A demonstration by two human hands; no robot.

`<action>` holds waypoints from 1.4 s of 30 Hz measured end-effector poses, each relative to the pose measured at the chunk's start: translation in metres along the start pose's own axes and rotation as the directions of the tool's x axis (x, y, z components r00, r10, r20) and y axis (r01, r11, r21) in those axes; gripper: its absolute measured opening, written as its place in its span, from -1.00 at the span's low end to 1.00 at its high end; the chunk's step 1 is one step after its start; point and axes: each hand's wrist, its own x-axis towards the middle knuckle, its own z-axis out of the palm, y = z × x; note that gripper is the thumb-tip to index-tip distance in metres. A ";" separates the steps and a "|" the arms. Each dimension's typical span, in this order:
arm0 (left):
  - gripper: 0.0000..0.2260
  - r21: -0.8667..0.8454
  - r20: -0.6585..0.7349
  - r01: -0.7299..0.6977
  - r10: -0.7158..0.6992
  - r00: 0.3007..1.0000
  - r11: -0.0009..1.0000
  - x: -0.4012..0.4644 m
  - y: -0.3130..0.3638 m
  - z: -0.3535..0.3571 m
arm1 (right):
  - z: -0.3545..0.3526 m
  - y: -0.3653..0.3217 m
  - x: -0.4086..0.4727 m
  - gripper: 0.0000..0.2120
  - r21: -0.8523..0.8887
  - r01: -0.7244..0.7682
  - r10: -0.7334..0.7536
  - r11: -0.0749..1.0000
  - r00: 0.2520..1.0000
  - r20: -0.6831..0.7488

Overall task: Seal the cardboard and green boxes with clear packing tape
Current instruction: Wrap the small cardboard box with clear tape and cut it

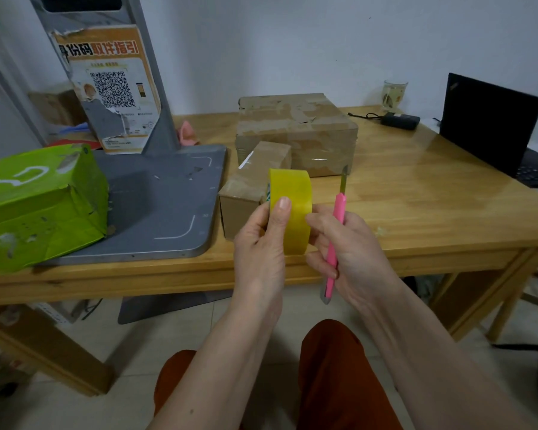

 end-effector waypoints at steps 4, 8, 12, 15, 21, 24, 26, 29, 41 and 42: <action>-0.68 0.021 0.002 -0.005 0.005 1.000 1.000 0.000 -0.001 -0.001 | 0.002 0.001 -0.002 -0.79 0.007 -0.012 0.012 1.000 1.000 0.000; -0.72 0.063 0.004 -0.024 0.024 1.000 0.998 -0.001 -0.003 -0.001 | 0.004 0.001 -0.001 -0.76 0.049 -0.029 0.029 0.998 1.000 -0.003; -0.70 0.034 0.009 -0.034 0.034 0.999 0.999 -0.002 -0.002 0.000 | 0.003 0.002 0.001 -0.66 0.082 -0.046 0.049 0.996 0.998 -0.035; -0.74 0.026 0.011 -0.034 0.034 0.999 0.999 -0.001 0.000 0.001 | 0.003 0.000 0.000 -0.79 0.135 -0.042 0.044 0.990 0.999 -0.011; -0.74 -0.003 0.005 -0.024 0.024 1.000 1.000 0.001 -0.001 0.000 | 0.007 -0.002 -0.002 -0.65 0.116 -0.031 0.040 0.993 0.997 -0.071; -0.71 -0.003 0.001 -0.022 0.022 1.000 1.000 0.001 0.000 0.000 | 0.007 0.000 -0.002 -0.83 0.109 -0.035 0.041 0.993 0.998 -0.049; -0.71 -0.005 -0.003 -0.025 0.025 1.000 1.000 0.002 0.000 -0.001 | 0.007 0.001 -0.001 -0.86 0.120 -0.054 0.060 0.991 0.997 -0.050; -0.72 0.009 -0.008 -0.029 0.029 1.000 1.000 0.001 -0.001 -0.002 | 0.006 0.003 0.001 -0.75 0.153 -0.076 0.086 0.985 0.995 -0.057; -0.70 -0.031 0.007 -0.003 0.004 1.000 1.000 -0.001 0.001 0.000 | 0.001 0.004 0.001 -0.79 0.091 -0.045 0.045 0.995 0.999 0.007; -0.70 -0.034 0.011 -0.005 0.005 1.000 0.999 -0.001 0.000 -0.001 | 0.002 0.002 0.000 -0.85 0.089 -0.044 0.044 0.995 0.999 -0.002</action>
